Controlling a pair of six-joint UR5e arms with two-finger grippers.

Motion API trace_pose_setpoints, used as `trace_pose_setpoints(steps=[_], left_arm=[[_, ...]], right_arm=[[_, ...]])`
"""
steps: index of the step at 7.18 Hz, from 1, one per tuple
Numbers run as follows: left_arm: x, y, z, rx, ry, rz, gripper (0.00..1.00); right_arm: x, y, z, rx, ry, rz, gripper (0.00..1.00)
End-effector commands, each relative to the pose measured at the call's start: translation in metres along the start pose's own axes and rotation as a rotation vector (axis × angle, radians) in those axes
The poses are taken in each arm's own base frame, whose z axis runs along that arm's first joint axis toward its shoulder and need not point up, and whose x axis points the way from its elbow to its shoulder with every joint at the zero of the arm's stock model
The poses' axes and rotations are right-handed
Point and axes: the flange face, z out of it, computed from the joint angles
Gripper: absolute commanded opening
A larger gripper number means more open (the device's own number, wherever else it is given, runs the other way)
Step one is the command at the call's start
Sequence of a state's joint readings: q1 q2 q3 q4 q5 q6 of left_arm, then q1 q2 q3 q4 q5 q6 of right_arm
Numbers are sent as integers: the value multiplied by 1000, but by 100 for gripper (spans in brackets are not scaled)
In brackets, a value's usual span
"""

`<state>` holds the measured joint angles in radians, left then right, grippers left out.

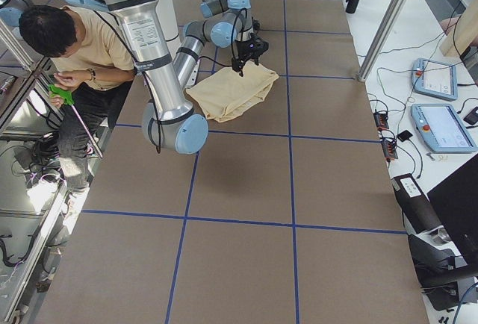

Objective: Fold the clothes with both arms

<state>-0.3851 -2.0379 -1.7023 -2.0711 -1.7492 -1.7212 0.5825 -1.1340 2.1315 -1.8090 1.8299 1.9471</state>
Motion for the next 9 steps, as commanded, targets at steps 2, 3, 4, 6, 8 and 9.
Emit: trace_pose_setpoints(steps=[2,3,4,6,8,9], left_arm=[[-2,2,4,-3,-7,1,59],[-2,2,5,-2,-9,1,55],[-3,2,6,-2,-12,0,42],[-4,1,7,0,-15,0,0],[-2,-8,-1,26,-1,6,0],[-4,-39,-10,72,-17,48,0]], right_arm=[[2,-3,4,6,10,5,100],[3,-4,6,9,14,6,100],[5,-5,7,12,17,7,100],[8,-1,14,14,33,6,100],[10,-2,23,19,52,7,100],[9,-1,22,17,49,5,100]])
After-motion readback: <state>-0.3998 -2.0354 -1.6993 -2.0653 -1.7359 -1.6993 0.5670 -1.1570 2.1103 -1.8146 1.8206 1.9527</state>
